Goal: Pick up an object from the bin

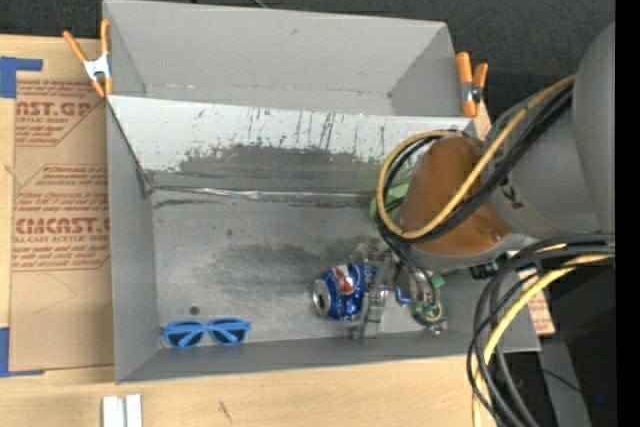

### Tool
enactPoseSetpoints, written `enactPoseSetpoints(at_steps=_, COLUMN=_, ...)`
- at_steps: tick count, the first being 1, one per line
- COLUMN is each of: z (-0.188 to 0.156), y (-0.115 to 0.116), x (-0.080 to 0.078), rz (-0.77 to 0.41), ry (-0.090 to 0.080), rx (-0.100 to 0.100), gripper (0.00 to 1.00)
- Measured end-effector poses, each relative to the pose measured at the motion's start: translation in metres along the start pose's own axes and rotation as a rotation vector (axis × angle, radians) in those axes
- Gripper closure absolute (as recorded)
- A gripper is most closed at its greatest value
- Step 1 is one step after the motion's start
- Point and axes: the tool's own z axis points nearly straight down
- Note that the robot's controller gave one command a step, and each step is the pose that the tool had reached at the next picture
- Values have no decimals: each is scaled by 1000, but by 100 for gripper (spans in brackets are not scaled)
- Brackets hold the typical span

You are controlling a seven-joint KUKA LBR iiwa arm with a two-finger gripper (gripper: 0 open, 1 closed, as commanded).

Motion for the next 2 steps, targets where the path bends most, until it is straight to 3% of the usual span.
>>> enactPoseSetpoints(at_steps=1, z=0, y=0, x=0, rz=0, ry=0, rx=0, gripper=100)
enactPoseSetpoints(at_steps=2, z=-20, y=1, x=0, rz=0, ry=-1, rx=1, gripper=100)
